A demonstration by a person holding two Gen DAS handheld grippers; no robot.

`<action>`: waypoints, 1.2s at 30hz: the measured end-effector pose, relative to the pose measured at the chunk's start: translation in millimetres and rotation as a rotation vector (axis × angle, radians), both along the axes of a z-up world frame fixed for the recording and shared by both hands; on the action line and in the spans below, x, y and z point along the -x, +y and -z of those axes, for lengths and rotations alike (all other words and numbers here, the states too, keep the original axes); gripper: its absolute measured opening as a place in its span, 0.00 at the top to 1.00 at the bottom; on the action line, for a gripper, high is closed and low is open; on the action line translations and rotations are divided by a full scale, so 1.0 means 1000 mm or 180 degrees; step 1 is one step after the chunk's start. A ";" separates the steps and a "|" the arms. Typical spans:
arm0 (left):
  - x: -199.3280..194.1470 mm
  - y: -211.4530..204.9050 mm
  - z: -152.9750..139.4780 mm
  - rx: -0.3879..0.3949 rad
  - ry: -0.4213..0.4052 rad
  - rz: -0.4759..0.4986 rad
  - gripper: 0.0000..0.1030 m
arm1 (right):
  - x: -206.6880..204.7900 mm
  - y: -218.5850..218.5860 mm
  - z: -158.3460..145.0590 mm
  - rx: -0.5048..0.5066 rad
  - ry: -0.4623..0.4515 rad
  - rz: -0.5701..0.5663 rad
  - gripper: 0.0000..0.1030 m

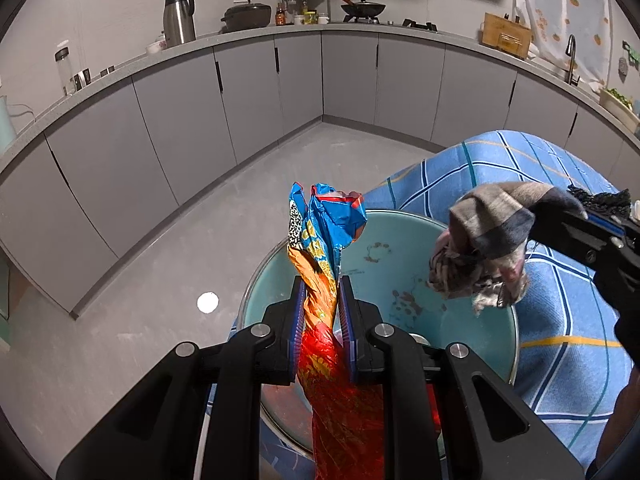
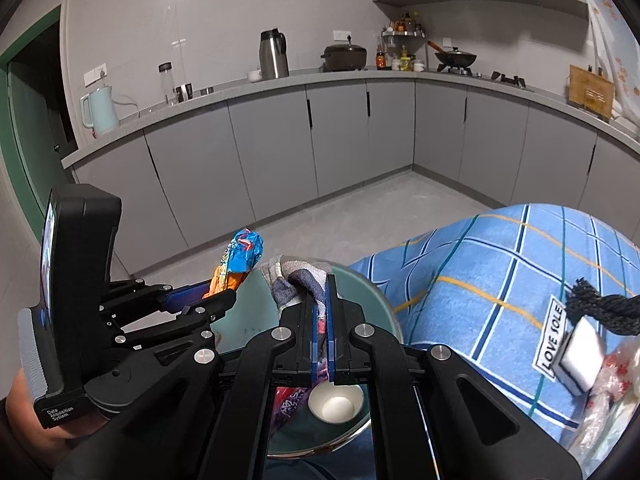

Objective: Collect trash
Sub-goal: 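Carry the snack bag and plaid cloth over the teal bucket with both tools, then open both tools to drop the snack bag and cloth into the bucket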

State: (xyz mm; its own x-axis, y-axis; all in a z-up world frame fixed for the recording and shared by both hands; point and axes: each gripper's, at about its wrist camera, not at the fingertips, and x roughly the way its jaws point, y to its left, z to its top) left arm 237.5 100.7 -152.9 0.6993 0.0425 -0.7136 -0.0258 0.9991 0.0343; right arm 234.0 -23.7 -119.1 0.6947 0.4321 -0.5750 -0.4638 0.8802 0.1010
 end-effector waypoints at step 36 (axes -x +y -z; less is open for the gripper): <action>0.000 -0.002 0.018 -0.0044 0.0075 -0.0051 0.54 | -0.005 -0.015 0.029 -0.0026 0.0215 0.0081 0.68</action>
State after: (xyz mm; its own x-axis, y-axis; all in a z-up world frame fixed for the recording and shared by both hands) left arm 237.5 99.1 -170.4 0.6816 0.0635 -0.7290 -0.0406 0.9980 0.0489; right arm 238.5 -38.3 -148.2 0.6653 0.4196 -0.6175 -0.4330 0.8907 0.1386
